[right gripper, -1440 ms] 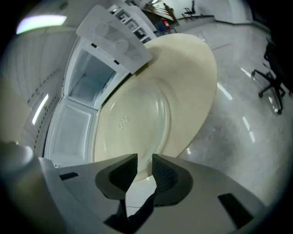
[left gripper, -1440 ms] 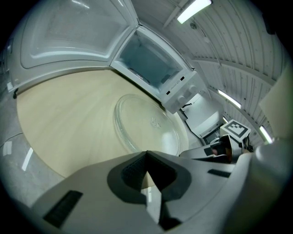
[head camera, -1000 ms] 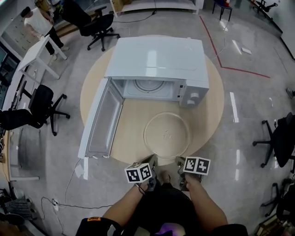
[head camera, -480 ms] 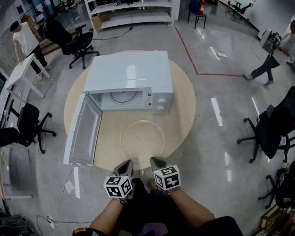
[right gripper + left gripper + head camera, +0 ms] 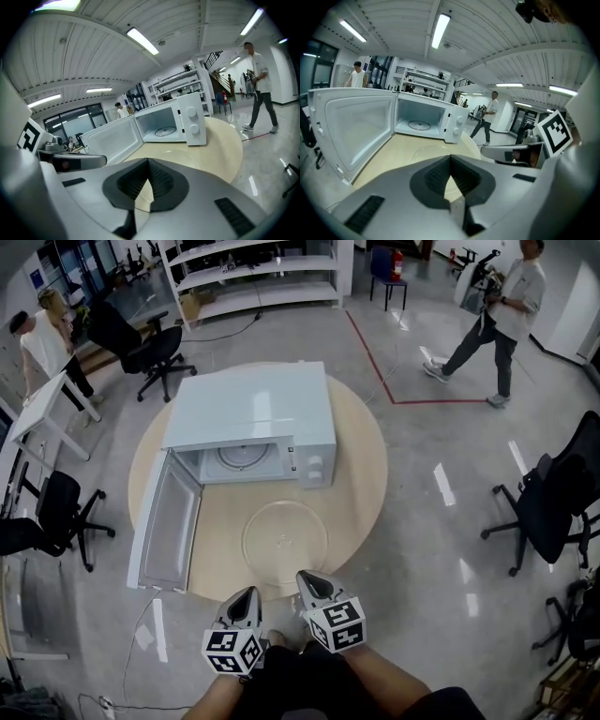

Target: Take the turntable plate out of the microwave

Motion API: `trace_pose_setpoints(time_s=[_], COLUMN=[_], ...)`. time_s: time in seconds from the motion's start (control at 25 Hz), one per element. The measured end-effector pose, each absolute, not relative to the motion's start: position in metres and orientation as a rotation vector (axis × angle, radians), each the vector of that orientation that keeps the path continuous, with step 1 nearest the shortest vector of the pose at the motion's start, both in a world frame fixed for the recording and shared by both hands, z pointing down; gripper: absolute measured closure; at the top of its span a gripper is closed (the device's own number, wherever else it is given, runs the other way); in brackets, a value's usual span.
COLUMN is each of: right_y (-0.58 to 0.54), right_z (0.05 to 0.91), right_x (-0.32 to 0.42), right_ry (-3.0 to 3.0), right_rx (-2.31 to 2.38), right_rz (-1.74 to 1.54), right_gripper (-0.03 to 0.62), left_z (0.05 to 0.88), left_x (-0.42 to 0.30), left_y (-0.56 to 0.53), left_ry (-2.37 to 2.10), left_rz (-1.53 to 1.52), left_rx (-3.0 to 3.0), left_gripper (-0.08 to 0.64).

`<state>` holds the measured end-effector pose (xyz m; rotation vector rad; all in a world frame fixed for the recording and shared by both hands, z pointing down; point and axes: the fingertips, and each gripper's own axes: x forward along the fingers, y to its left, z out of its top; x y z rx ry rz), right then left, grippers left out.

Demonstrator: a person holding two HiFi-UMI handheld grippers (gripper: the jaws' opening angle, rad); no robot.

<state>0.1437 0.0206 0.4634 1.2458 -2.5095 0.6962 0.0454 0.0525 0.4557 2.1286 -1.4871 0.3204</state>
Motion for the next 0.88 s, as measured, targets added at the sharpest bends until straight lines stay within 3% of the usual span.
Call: trace_pose_setpoints(time_s=[0.36,0.88], right_y=[0.051,0.174], right_z=[0.422,0.389], right_x=[0.124,0.073], right_ry=[-2.556,-2.516], right_rx=[1.294,1.378], right_rz=[0.559,0.502], right_gripper=[0.575,0.575], left_z=[0.413,0.388], left_x=[0.036,-0.011], left_y=[0.078,0.197], left_ry=[-1.516,-1.445], left_rz=[0.288,0.235], left_rx=[2.250,2.324], left_gripper=[0.514,0.514])
